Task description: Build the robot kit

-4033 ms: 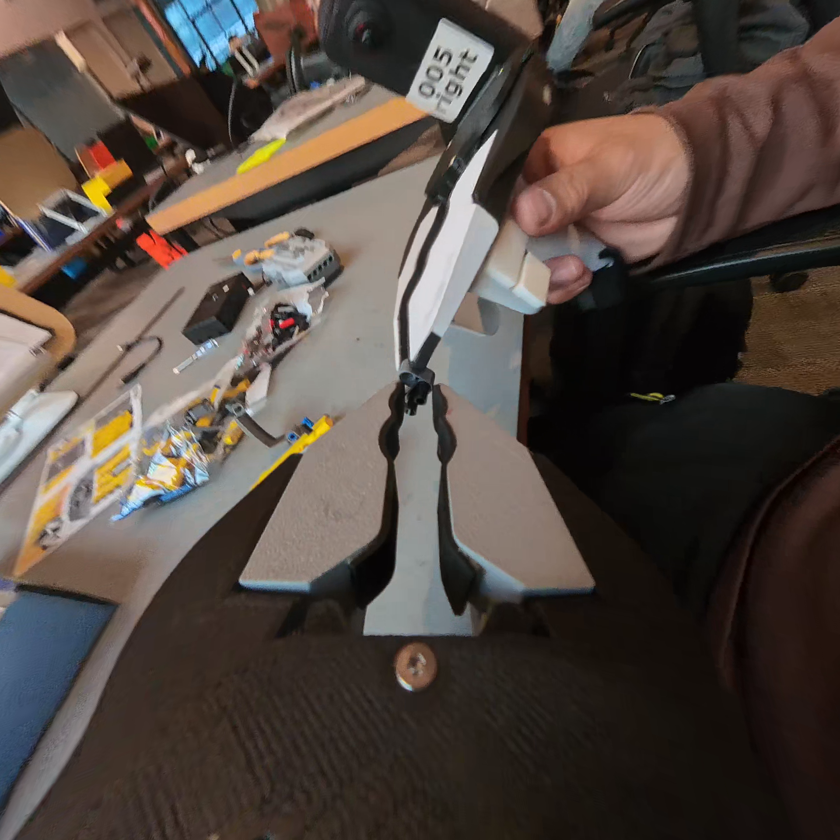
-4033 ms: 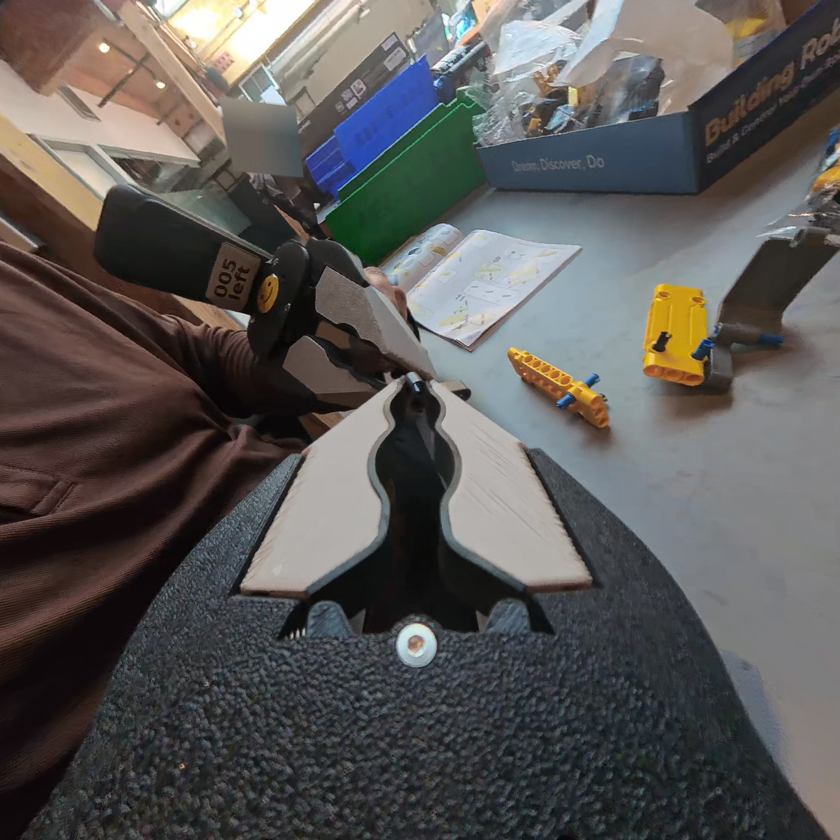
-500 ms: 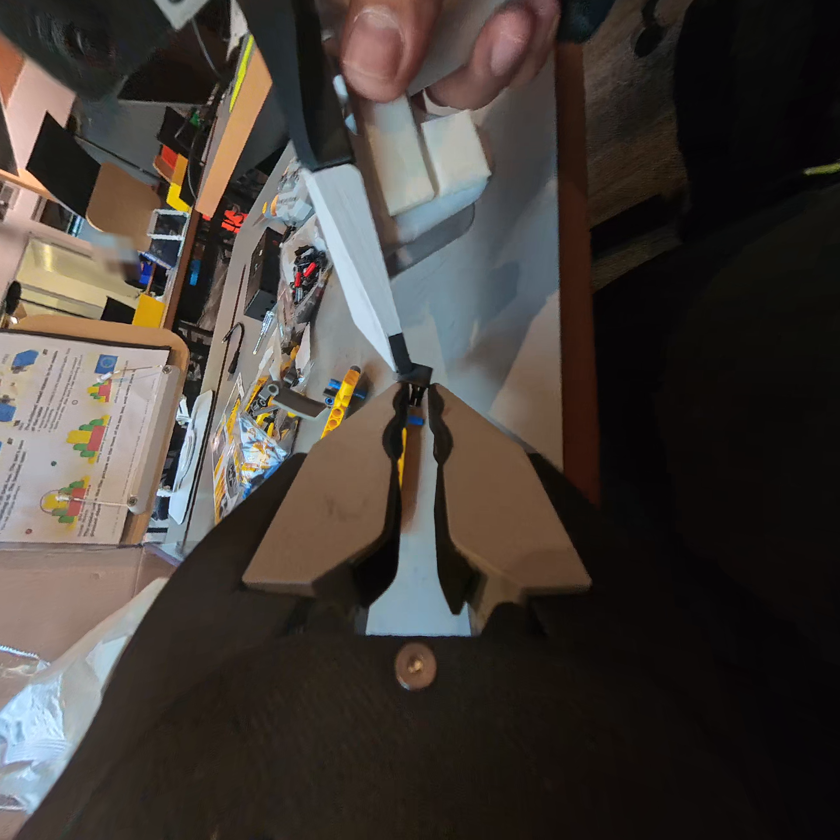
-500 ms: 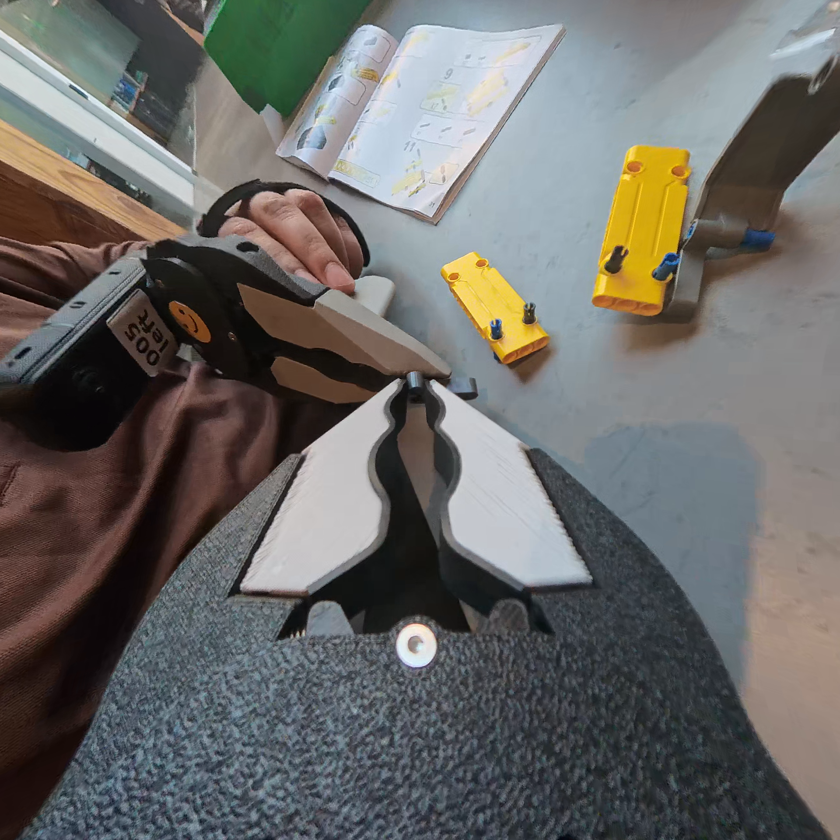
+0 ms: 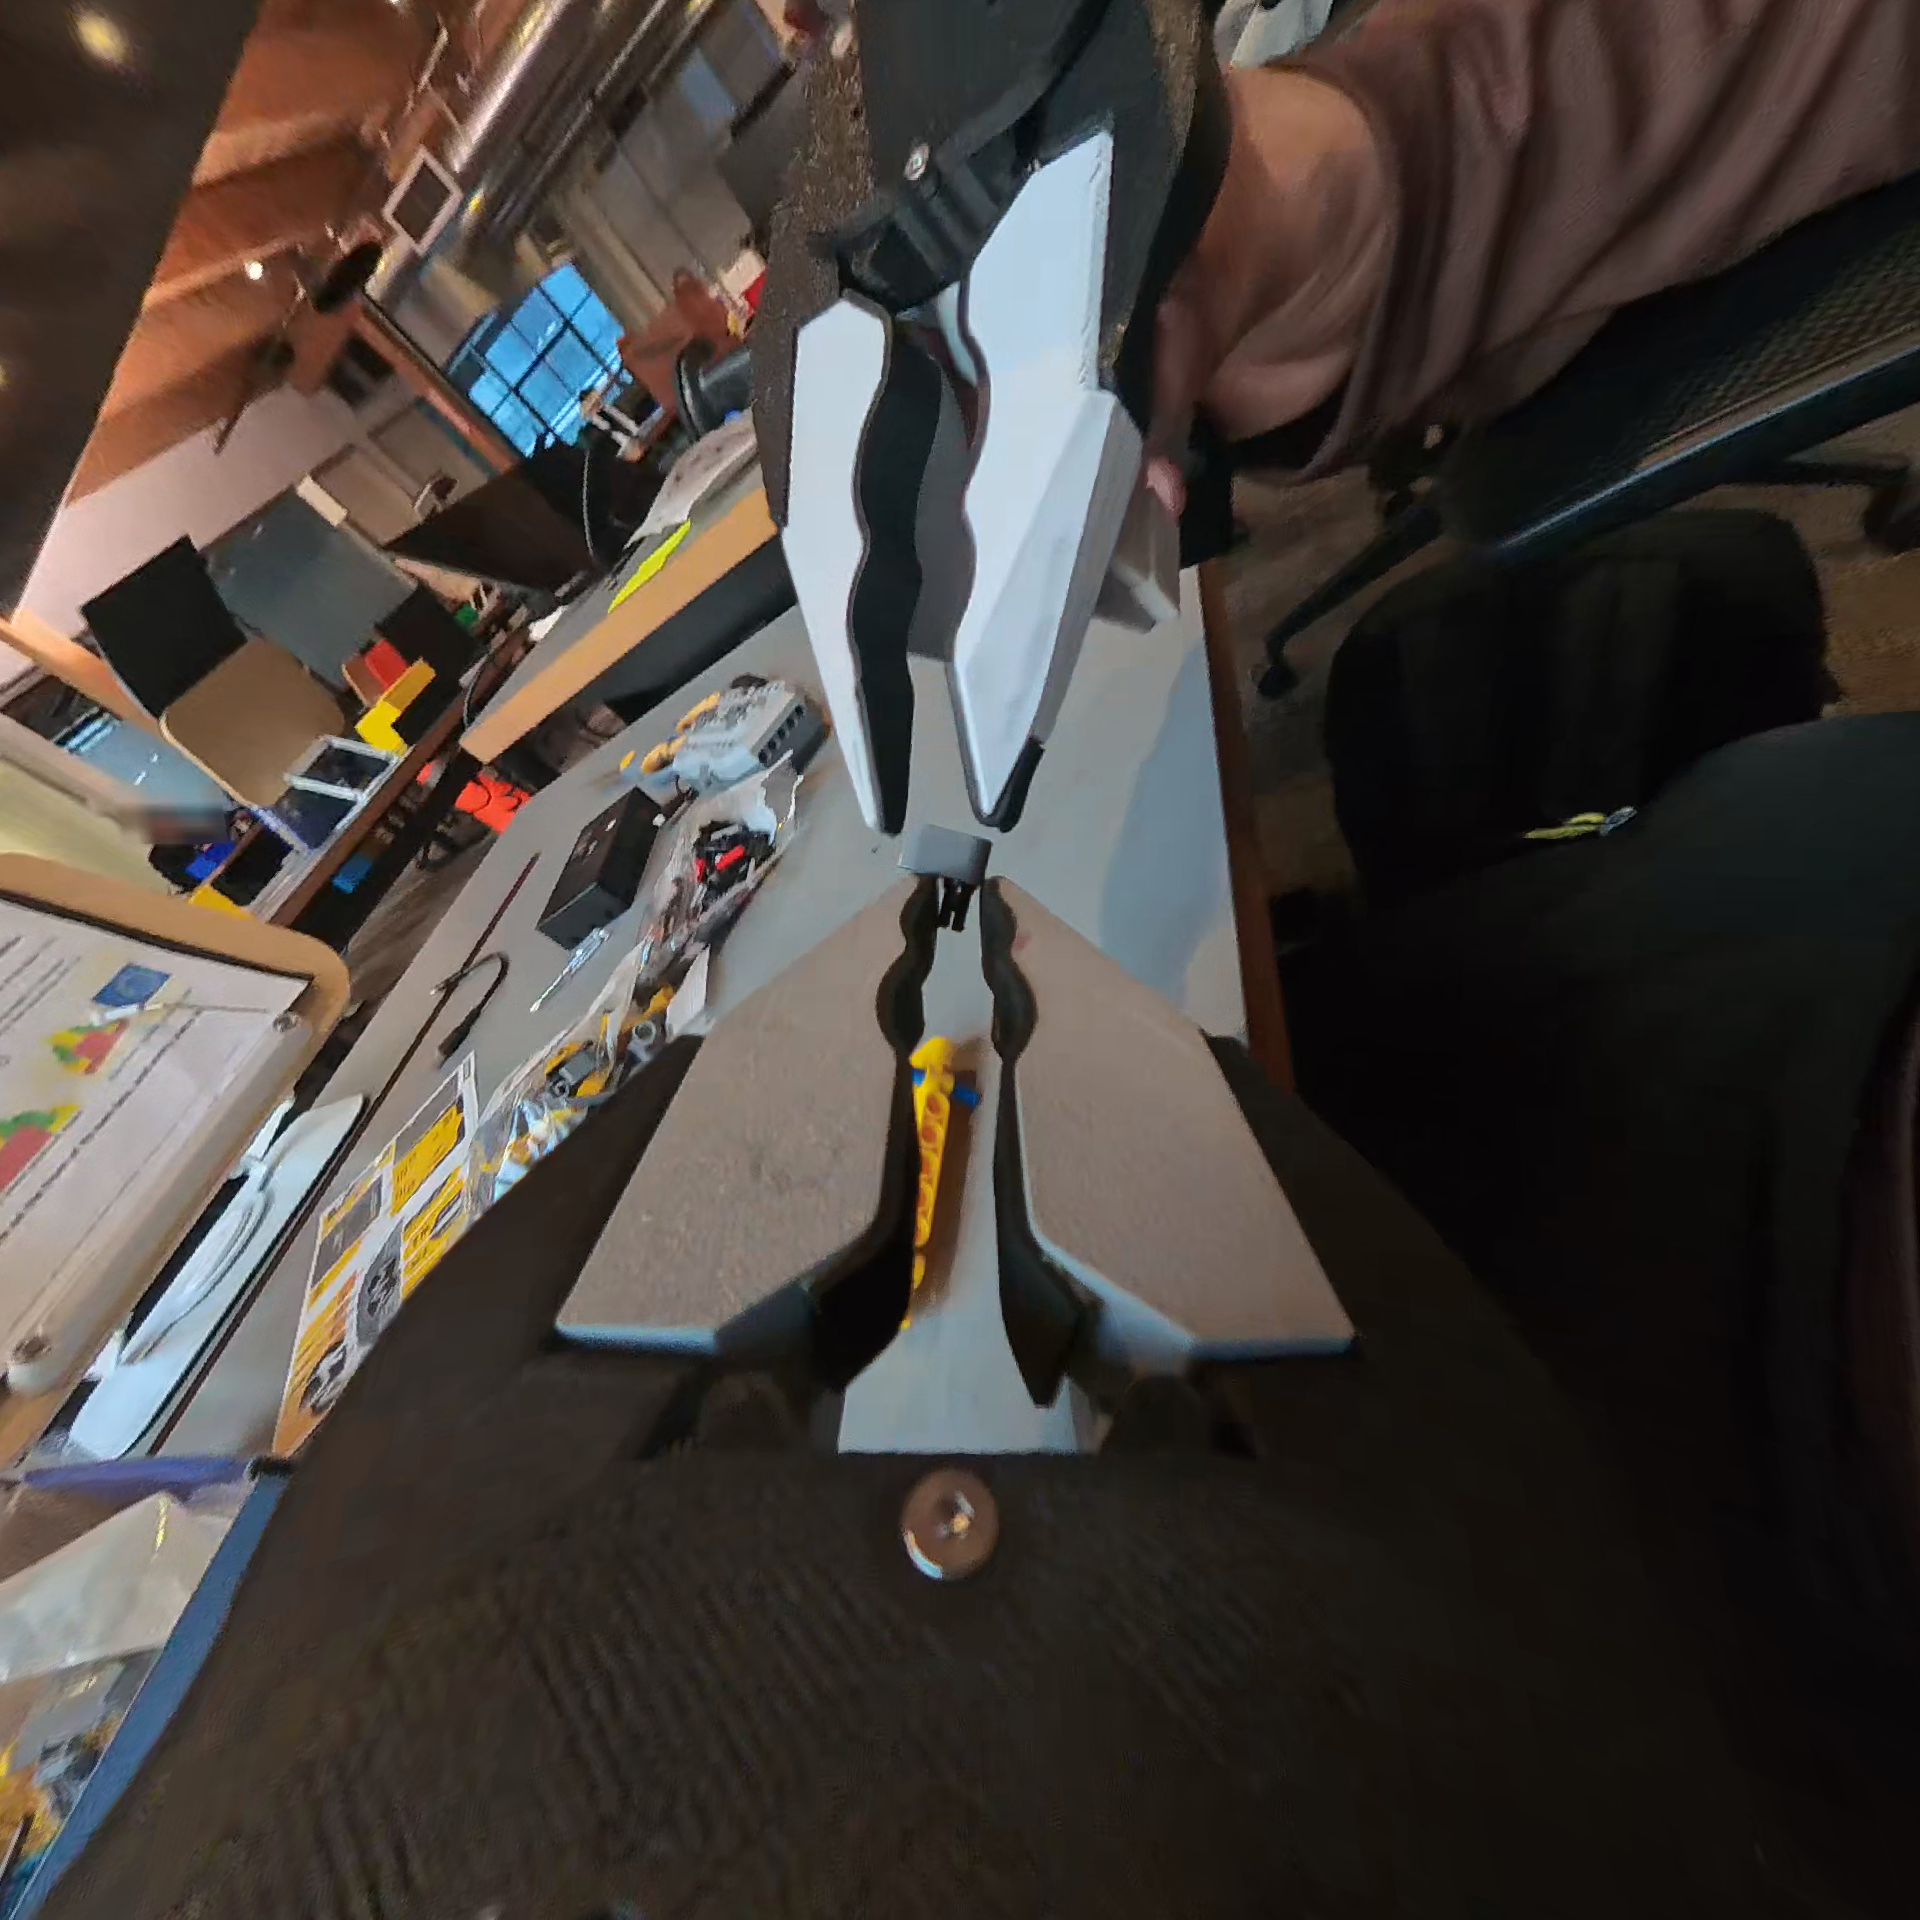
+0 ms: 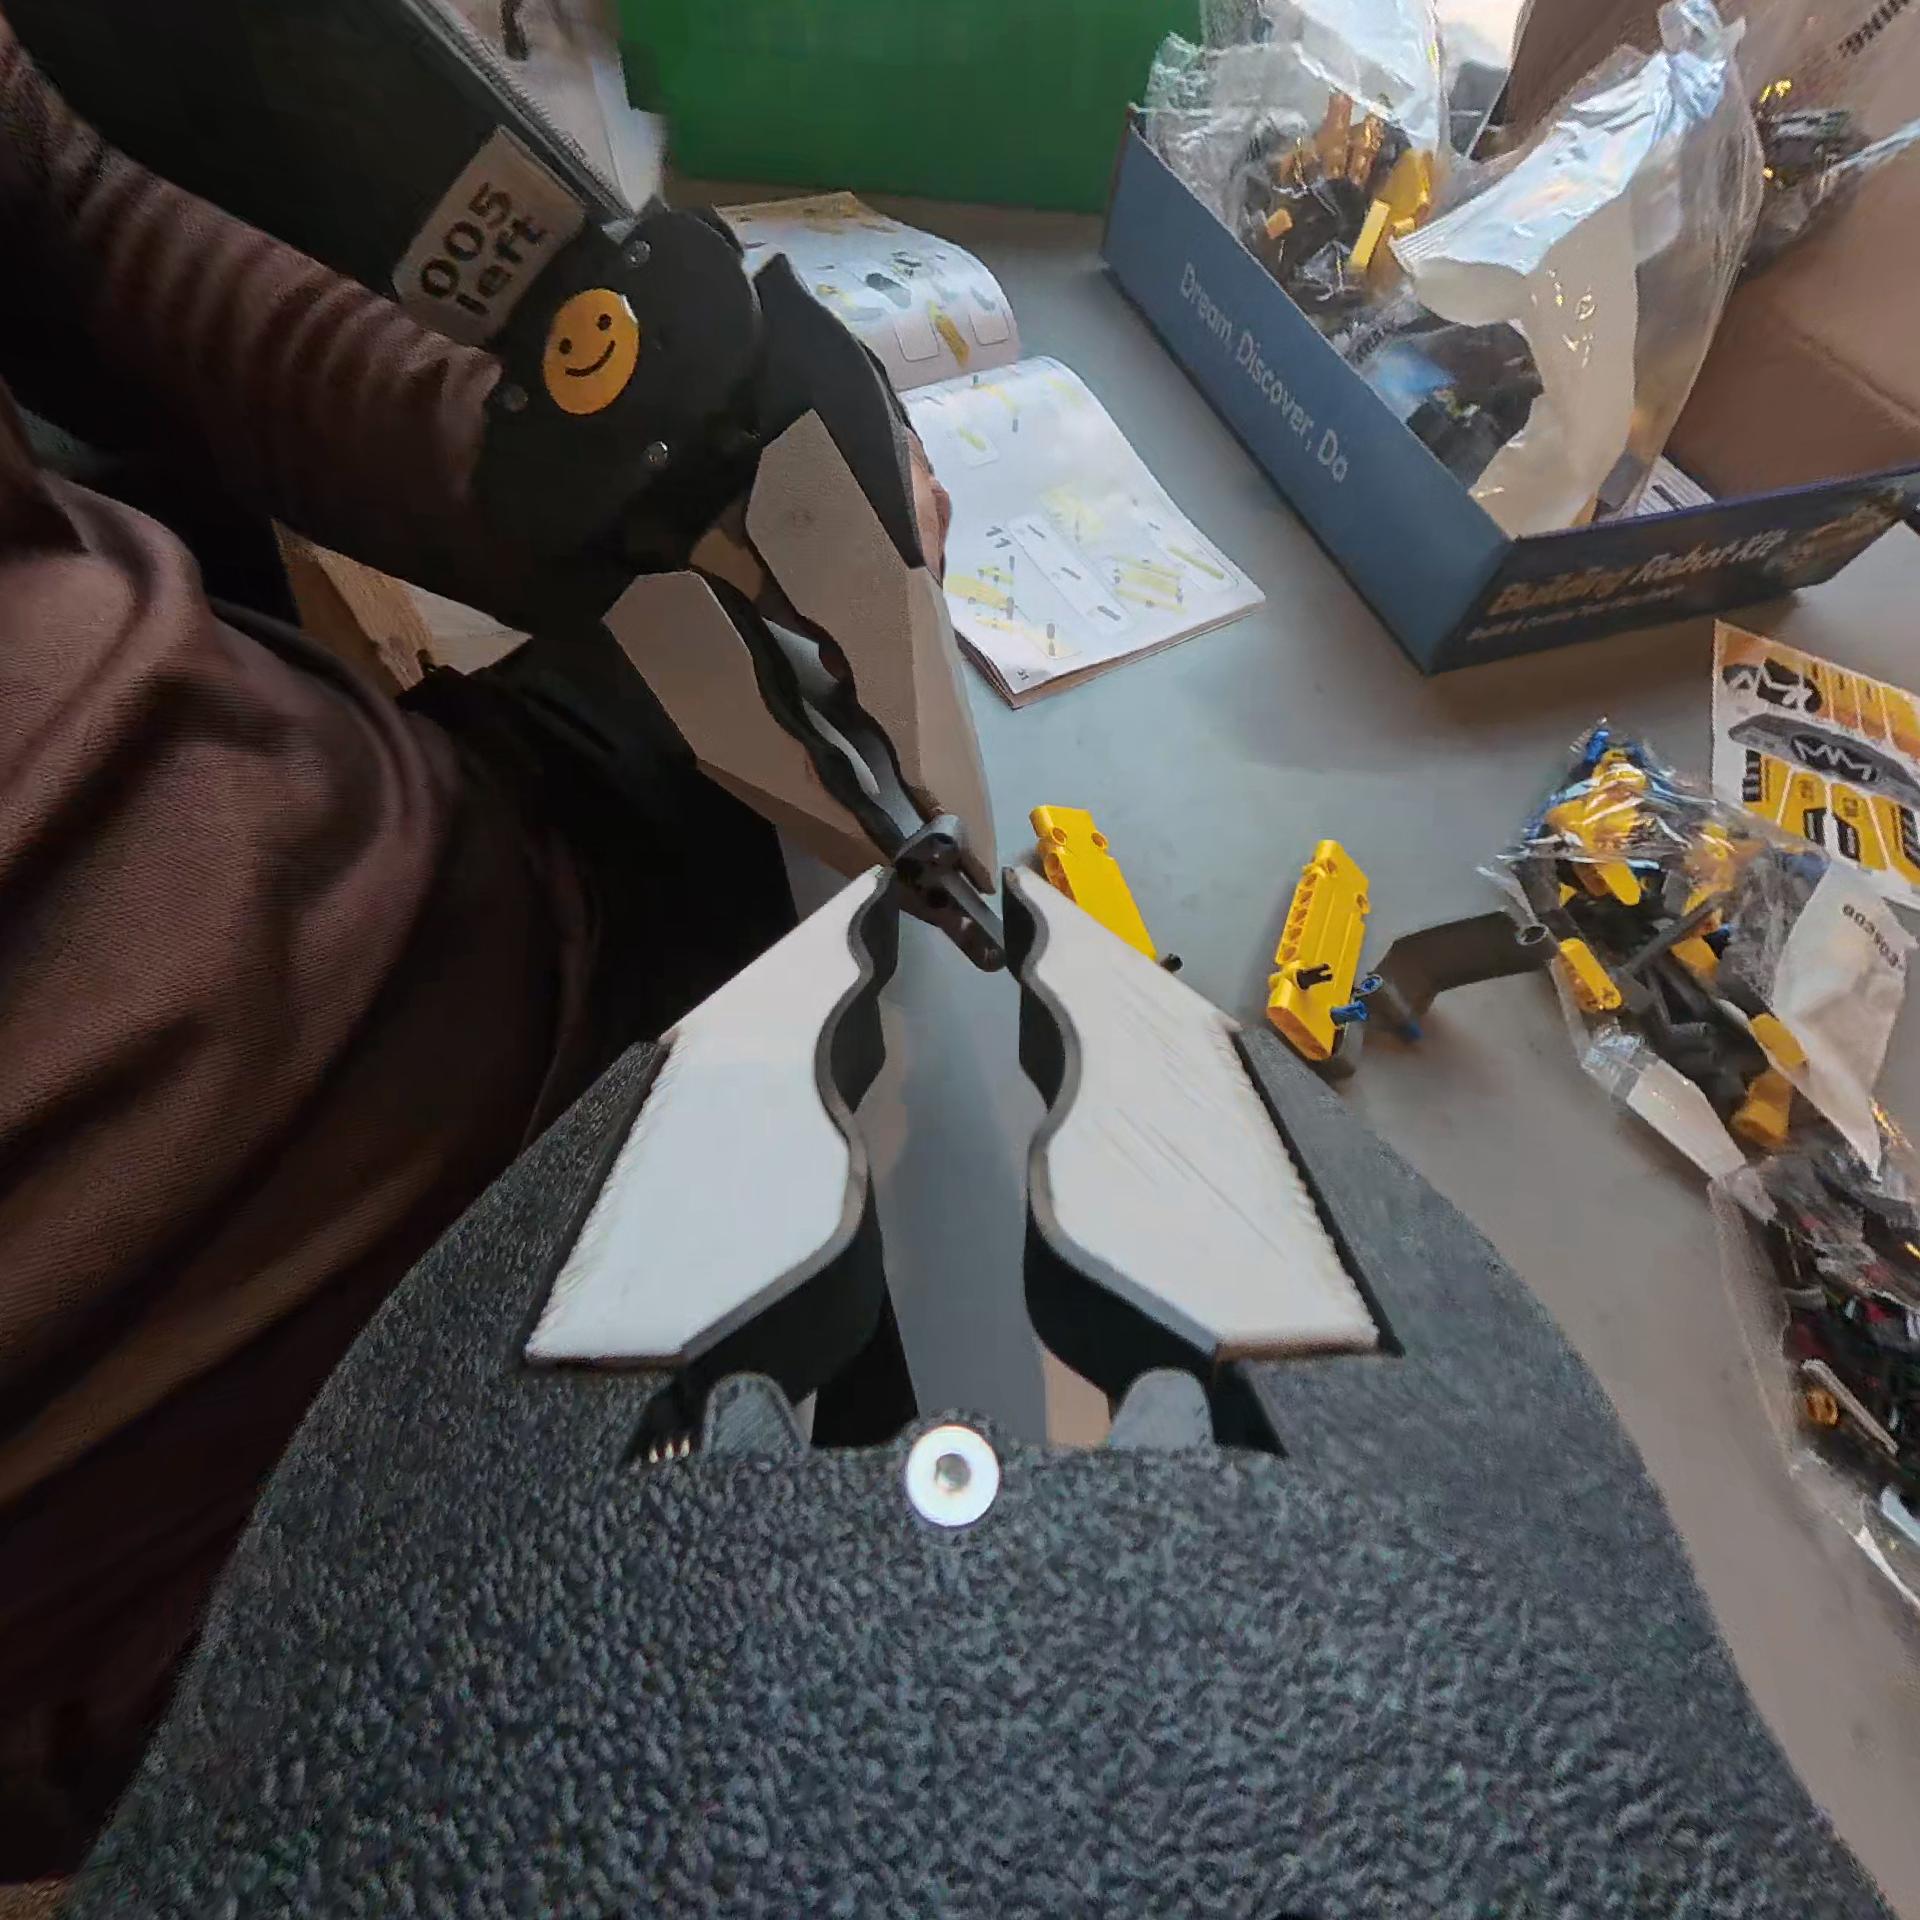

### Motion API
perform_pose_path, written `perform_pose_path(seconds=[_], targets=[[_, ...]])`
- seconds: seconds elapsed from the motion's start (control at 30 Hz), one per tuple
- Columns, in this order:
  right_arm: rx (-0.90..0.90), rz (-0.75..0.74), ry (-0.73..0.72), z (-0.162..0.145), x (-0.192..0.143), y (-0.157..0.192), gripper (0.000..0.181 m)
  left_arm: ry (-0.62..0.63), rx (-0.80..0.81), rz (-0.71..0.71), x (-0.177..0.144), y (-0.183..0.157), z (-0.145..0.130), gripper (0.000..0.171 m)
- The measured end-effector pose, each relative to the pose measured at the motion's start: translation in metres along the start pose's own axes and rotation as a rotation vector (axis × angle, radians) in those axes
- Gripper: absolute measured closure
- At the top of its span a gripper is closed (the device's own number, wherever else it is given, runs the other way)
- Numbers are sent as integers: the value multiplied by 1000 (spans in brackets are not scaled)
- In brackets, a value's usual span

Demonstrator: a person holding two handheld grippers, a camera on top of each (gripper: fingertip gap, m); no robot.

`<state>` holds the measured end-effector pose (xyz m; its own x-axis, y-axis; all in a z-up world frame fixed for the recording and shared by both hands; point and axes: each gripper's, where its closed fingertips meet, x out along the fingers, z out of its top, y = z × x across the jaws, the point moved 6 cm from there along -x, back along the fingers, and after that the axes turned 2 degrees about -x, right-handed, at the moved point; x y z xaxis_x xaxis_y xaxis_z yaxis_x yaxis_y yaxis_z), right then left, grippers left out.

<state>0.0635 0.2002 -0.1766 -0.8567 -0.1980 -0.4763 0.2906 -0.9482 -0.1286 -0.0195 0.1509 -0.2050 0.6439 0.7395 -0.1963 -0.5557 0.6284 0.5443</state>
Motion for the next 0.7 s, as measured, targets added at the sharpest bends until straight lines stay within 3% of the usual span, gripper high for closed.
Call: perform_pose_path(seconds=[0.7], targets=[[-309, -126, 101, 13, -6, 21, 170, -155, -159, -87, -11, 1, 15, 168]])
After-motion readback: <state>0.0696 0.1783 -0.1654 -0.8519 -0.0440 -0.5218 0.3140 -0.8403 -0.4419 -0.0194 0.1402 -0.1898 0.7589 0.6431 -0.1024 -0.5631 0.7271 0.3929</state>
